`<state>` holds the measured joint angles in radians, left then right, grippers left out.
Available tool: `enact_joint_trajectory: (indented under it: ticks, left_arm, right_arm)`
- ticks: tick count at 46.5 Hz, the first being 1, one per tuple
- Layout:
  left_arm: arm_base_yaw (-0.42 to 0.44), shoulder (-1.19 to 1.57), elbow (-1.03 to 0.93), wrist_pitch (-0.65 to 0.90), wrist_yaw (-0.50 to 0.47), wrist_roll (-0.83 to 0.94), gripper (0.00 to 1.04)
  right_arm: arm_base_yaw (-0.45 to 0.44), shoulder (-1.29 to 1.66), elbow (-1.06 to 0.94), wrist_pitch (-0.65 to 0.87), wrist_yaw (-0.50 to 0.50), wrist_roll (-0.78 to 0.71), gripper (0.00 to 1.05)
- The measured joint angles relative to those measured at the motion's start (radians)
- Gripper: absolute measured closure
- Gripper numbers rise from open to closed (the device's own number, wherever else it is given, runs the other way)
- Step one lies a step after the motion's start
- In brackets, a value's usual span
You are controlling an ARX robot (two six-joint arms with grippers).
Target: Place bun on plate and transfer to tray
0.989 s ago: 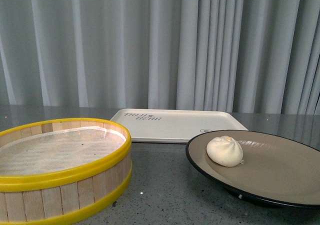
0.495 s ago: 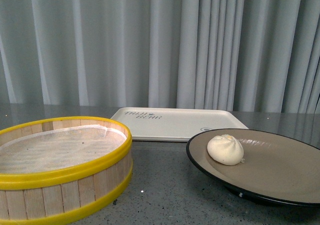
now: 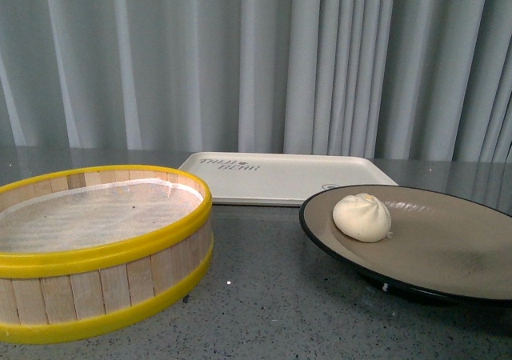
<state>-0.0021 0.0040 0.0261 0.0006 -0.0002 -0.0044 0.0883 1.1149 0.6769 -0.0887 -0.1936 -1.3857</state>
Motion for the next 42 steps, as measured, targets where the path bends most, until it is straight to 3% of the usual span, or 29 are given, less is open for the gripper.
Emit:
enact_joint_trajectory:
  ticks: [9, 35, 37, 42]
  left_arm:
    - [0.0, 0.0, 0.0, 0.0, 0.0, 0.0, 0.07]
    - [0.0, 0.0, 0.0, 0.0, 0.0, 0.0, 0.07]
    - [0.0, 0.0, 0.0, 0.0, 0.0, 0.0, 0.07]
    - [0.0, 0.0, 0.0, 0.0, 0.0, 0.0, 0.07]
  right_arm:
    - [0.028, 0.099, 0.024, 0.098, 0.0, -0.005, 0.08]
    - [0.101, 0.188, 0.035, 0.176, -0.007, 0.051, 0.08]
    - [0.103, 0.191, 0.035, 0.178, -0.008, 0.056, 0.11]
    - [0.108, 0.208, 0.035, 0.179, -0.009, 0.059, 0.3]
